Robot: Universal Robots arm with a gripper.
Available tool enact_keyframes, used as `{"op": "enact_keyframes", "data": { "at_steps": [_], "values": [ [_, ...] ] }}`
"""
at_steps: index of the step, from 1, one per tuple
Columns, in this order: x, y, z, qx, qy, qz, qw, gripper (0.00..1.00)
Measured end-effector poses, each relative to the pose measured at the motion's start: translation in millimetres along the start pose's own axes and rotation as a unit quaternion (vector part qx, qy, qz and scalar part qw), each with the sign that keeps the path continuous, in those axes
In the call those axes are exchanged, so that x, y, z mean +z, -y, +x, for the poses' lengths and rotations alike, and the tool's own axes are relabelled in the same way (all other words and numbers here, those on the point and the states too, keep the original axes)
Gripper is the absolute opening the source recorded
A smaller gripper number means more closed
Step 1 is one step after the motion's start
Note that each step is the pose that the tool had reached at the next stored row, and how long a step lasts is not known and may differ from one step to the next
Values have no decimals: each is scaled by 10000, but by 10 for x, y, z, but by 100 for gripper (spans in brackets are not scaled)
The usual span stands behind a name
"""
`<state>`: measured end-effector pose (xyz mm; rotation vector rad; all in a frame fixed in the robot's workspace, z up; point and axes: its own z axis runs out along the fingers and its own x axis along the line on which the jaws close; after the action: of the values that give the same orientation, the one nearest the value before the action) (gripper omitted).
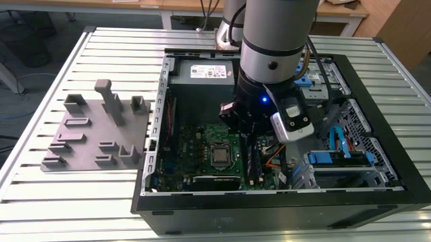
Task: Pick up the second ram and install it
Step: 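Insert the second ram into the second slot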
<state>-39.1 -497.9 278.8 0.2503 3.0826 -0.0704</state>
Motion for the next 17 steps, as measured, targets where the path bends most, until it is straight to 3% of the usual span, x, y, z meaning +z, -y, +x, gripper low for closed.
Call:
{"op": "enact_keyframes", "data": {
  "at_steps": [17],
  "values": [
    [0, 0, 0, 385, -12, 47, 9992, 14]
  ]
}}
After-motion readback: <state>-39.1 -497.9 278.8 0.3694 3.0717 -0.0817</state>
